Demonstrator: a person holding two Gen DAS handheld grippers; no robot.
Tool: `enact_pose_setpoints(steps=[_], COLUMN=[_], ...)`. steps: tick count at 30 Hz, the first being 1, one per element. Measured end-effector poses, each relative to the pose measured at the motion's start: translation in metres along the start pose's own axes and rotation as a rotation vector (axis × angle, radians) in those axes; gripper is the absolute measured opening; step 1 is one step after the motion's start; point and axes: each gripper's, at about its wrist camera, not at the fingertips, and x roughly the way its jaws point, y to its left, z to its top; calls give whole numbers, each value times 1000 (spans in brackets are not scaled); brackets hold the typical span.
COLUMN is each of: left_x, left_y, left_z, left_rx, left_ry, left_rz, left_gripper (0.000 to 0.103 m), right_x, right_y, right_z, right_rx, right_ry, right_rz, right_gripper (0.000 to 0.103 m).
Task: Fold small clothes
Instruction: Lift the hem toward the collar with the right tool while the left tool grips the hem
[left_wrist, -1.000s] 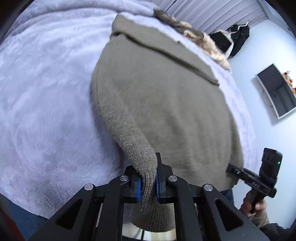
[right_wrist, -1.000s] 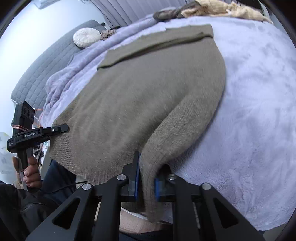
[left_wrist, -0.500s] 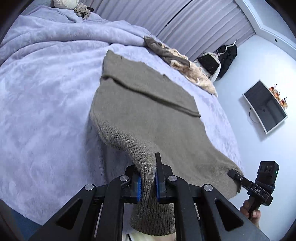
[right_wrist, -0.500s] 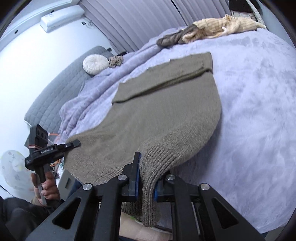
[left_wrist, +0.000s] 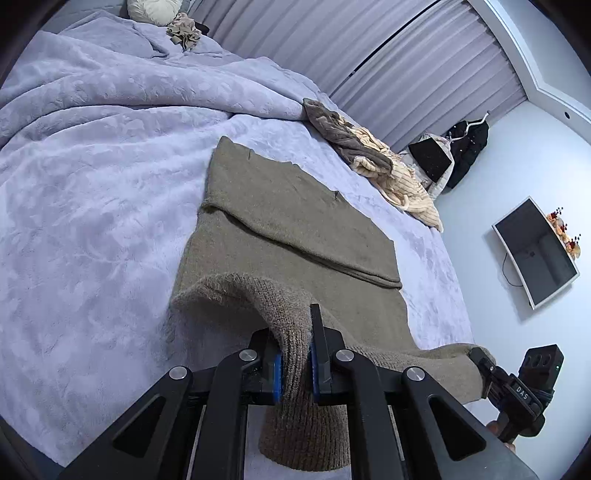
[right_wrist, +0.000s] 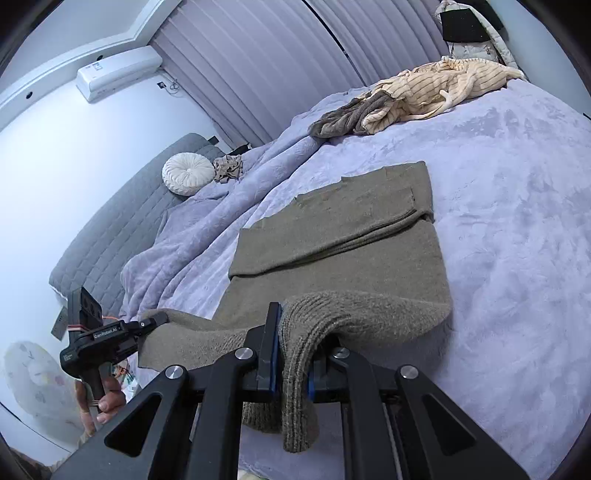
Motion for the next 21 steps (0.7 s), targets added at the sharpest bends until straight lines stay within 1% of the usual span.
enact_pose_setpoints(steps=[3,10,21], left_x=[4,19,56], left_y=[-6,-14,-22], left_z=[10,38,74], left_rx=[5,13,41], left_ry=[-8,-10,12], left_rz=[16,45,103], left_gripper=[12,12,12], right_x=[5,20,58], right_y=[2,-1,-7], right_z=[15,45,85], right_rx=[17,62,67], right_ry=[-11,-1,25], right_rz=[-7,-17,-102], right_gripper=[12,12,12])
